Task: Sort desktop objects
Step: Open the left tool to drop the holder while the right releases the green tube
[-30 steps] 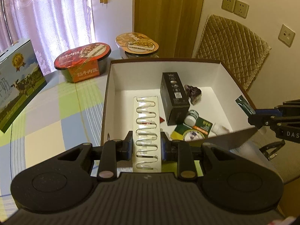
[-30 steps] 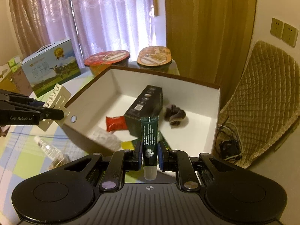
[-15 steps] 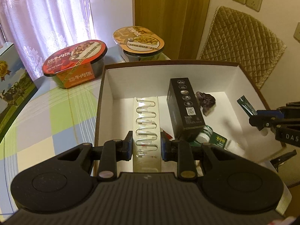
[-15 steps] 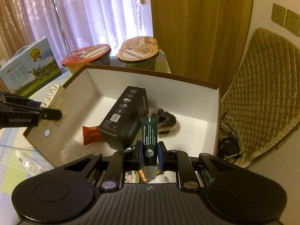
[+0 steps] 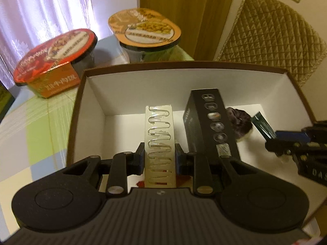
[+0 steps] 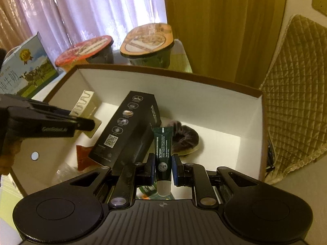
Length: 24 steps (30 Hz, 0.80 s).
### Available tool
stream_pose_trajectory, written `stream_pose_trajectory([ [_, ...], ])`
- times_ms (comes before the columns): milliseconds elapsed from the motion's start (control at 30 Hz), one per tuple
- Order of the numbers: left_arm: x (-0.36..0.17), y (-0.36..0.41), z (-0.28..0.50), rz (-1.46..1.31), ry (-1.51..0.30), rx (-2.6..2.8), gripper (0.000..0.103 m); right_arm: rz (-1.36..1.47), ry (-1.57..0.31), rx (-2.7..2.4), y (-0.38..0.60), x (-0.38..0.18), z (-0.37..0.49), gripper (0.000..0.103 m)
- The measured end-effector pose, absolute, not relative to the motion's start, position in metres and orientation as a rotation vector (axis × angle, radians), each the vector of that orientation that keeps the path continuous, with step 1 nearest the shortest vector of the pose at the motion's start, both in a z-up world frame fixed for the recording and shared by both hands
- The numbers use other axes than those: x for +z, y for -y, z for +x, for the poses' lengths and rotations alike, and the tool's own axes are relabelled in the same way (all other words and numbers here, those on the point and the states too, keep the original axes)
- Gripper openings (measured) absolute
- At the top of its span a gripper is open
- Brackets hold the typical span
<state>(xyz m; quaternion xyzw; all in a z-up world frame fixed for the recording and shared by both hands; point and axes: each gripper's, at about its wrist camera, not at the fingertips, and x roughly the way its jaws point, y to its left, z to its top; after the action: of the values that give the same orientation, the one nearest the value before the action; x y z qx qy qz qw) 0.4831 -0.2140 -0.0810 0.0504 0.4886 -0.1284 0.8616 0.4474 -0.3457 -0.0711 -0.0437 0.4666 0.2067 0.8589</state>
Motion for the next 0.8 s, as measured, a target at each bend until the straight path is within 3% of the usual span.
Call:
stream_pose_trajectory([
  [367,-0.11,0.22,0.514,0.106,-1.072,-0.26,0.024,-0.094,-1.017,0.437,0.344,-0.085,0.463,0.013],
  [800,-0.105,0.216,0.511,0.128,-1.063,-0.261,0.035,-0.12,-1.043,0.458,0.338,-0.094,0.47,0.013],
])
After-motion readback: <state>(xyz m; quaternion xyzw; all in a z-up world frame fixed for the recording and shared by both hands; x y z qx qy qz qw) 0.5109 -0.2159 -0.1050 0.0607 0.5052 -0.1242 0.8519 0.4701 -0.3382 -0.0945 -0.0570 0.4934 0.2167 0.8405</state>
